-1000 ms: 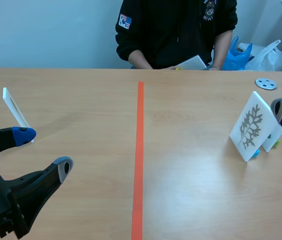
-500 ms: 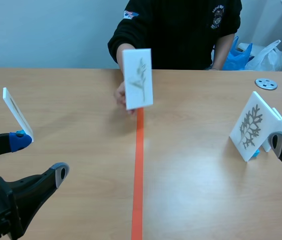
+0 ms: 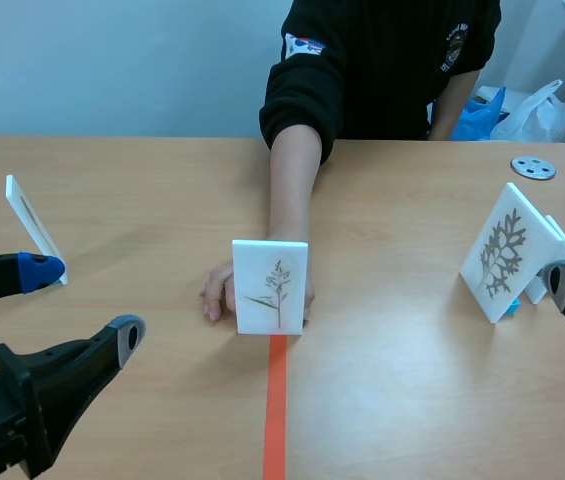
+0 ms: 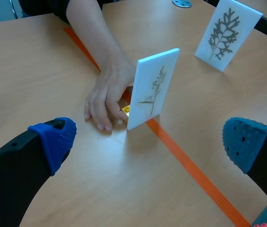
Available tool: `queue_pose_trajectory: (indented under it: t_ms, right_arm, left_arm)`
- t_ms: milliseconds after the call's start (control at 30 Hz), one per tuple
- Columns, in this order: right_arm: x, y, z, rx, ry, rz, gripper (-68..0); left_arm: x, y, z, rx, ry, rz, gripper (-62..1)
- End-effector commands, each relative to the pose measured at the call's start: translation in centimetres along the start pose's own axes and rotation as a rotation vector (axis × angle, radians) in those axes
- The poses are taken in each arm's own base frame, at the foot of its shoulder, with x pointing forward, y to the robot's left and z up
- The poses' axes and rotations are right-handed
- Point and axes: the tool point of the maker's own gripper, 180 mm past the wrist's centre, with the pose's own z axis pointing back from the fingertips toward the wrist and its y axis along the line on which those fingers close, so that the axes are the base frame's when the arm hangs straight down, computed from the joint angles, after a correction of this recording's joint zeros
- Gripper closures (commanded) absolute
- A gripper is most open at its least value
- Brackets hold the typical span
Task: Sort the leaf by its shape. The table is split by an orange tape line. A compound leaf with several leaflets goes to the left side, a simple leaf with one blade goes to the right side. Return to the home posture when a red brick is placed on the table.
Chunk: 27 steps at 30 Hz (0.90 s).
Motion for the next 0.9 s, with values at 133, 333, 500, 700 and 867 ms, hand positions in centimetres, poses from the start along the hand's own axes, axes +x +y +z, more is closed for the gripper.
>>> queue_pose_trajectory:
  t_ms: [133,333,500,700,867]
  right_arm:
    - [1.4,0.2,-0.3,0.008,-0.058,0.006,-67.9]
    - [1.5,1.5,-2.1,0.059,-0.046,0.065,-67.9]
    - [1.2,4.3,-4.8,0.155,-0.034,0.153,-67.9]
    - [-1.0,6.4,-8.1,0.216,0.007,0.22,-67.9]
    - [-3.0,7.8,-10.9,0.277,0.012,0.217,-67.9]
  left_arm:
    - [0.9,0.0,0.0,0.0,-0.038,0.003,-62.3]
    - [0.8,0.0,0.0,0.0,-0.038,0.003,-62.3]
    - [0.8,0.0,0.0,0.0,-0.037,0.003,-62.3]
    - [0.8,0.0,0.0,0.0,-0.034,-0.003,-62.3]
    - [0.8,0.0,0.0,0.0,-0.034,-0.003,-62.3]
